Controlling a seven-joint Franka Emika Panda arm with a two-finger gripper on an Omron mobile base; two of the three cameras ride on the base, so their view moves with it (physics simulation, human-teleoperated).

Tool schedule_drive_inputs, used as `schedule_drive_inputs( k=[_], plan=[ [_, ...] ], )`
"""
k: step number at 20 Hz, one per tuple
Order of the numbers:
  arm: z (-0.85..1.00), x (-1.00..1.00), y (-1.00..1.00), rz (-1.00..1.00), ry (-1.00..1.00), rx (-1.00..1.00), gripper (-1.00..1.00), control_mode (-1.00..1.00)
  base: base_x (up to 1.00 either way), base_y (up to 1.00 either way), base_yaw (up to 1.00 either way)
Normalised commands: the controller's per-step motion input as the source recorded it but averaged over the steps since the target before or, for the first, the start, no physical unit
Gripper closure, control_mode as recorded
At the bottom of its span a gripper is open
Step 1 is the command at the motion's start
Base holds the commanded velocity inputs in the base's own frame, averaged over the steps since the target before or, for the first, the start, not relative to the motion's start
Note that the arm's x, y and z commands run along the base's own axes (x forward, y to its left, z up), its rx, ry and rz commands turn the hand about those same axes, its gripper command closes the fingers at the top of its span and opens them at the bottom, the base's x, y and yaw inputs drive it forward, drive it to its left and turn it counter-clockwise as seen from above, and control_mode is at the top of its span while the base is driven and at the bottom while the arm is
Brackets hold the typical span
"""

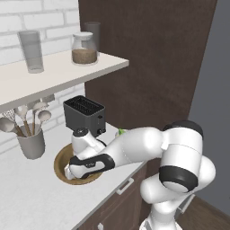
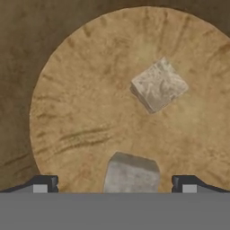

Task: Grab a lemon wedge from the fridge and one ice cube from the ice bowl, and put them in the glass of lemonade.

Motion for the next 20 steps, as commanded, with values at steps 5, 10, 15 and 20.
schedule_drive_inputs(
  k=[5,10,15,20],
  plan=[
    [-0.01,0.00,0.00,0.00,0.00,0.00,-1.00,-1.00,0.00,0.00,0.00],
    [0.00,0.00,0.00,0.00,0.00,0.00,-1.00,-1.00,0.00,0.00,0.00],
    [0.00,0.00,0.00,0.00,0.00,0.00,1.00,-1.00,0.00,0.00,0.00],
    [0.00,0.00,0.00,0.00,0.00,0.00,1.00,-1.00,0.00,0.00,0.00]
  ],
)
